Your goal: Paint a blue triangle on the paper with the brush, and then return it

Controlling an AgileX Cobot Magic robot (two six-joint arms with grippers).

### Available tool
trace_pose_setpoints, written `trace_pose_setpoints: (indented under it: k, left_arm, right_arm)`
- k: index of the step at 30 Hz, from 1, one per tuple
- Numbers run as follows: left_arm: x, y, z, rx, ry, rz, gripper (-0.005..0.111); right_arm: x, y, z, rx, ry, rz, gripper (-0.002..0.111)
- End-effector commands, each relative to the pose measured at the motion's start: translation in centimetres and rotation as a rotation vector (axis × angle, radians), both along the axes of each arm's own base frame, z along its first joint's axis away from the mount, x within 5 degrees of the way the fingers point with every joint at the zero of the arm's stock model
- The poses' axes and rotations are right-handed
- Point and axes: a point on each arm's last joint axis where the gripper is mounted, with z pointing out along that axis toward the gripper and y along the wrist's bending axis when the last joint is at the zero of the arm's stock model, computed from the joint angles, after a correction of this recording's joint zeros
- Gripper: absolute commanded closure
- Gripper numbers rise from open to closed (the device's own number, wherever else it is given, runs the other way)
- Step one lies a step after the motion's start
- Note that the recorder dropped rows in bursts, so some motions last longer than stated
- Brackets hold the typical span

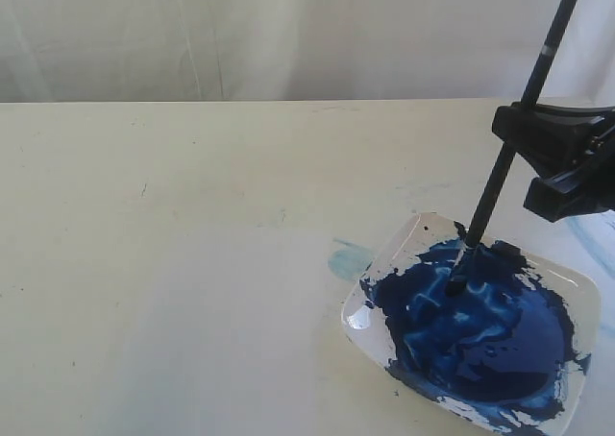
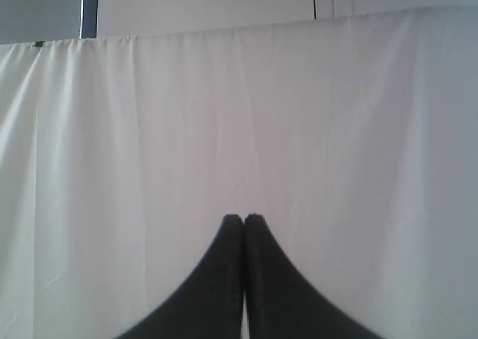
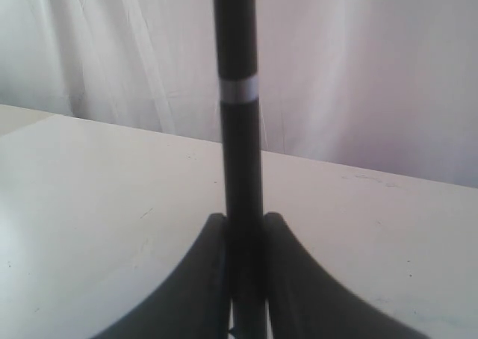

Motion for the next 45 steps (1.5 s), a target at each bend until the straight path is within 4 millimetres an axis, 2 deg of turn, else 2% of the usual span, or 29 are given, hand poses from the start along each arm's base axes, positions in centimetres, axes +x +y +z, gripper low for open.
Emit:
trace_pose_setpoints:
  k: [1, 4, 8, 9, 11, 12, 14, 15, 16, 17, 19, 21, 23, 27, 35, 39, 45]
  left_arm:
    - [-0.1, 0.0, 0.4, -0.002, -0.022, -0.005, 0.107]
    - [0.8, 0.0, 0.1, 0.031, 0.031, 0.017, 0.107]
    - [4.6, -0.1, -3.1, 0.146, 0.428, 0.05, 0.107]
    - [6.2, -0.2, -5.1, 0.22, 0.636, 0.052, 0.107]
    - [8.5, -0.3, -7.9, 0.278, 0.901, 0.023, 0.107]
    - [9.1, -0.5, -8.6, 0.268, 0.956, -0.003, 0.107]
    - [10.9, -1.8, -9.6, 0.318, 1.115, -0.093, 0.107]
    - [11.8, -3.1, -10.1, 0.379, 1.251, -0.174, 0.107]
    - [12.2, -4.0, -10.2, 0.423, 1.315, -0.221, 0.107]
    - [13.0, -5.7, -10.8, 0.516, 1.433, -0.333, 0.107]
    - [13.3, -8.7, -11.6, 0.654, 1.538, -0.605, 0.107]
    - [13.4, -11.2, -12.8, 0.706, 1.541, -0.923, 0.107]
    - [13.8, -12.0, -14.0, 0.712, 1.562, -1.044, 0.107]
    - [14.7, -12.0, -15.9, 0.739, 1.632, -1.026, 0.107]
    - [15.2, -11.3, -17.8, 0.807, 1.751, -0.941, 0.107]
    - [15.4, -11.0, -18.3, 0.826, 1.784, -0.902, 0.107]
    - [15.5, -11.0, -18.3, 0.822, 1.78, -0.893, 0.107]
  right_arm:
    - [0.0, -0.1, 0.3, 0.001, -0.01, -0.001, 0.108]
    - [0.0, -0.1, 0.3, 0.001, -0.01, -0.001, 0.108]
    - [0.0, -0.1, 0.3, 0.02, 0.009, -0.002, 0.108]
    - [0.0, 0.0, 0.3, 0.025, 0.015, 0.002, 0.108]
    - [0.0, 0.0, 0.3, 0.022, 0.015, 0.004, 0.108]
    - [0.0, 0.0, 0.3, 0.022, 0.015, 0.004, 0.108]
    - [-0.1, 0.0, 0.3, 0.027, 0.011, 0.011, 0.108]
    - [-0.1, 0.0, 0.3, 0.027, 0.011, 0.011, 0.108]
    - [-0.1, 0.0, 0.3, 0.027, 0.011, 0.011, 0.108]
    - [-0.1, 0.1, 0.4, 0.029, 0.009, 0.019, 0.108]
    - [-0.2, 0.2, 0.3, 0.034, 0.019, 0.033, 0.108]
    - [-0.4, 0.4, 0.4, 0.031, 0.013, 0.062, 0.108]
    - [-0.7, 0.6, 0.4, 0.03, -0.002, 0.107, 0.108]
    - [-1.2, 1.0, 0.7, 0.044, -0.025, 0.169, 0.108]
    - [-1.7, 1.8, 0.9, 0.027, -0.085, 0.233, 0.108]
    - [-2.1, 2.9, 1.0, -0.027, -0.185, 0.293, 0.108]
    - [-1.7, 4.3, 1.1, 0.074, -0.183, 0.291, 0.108]
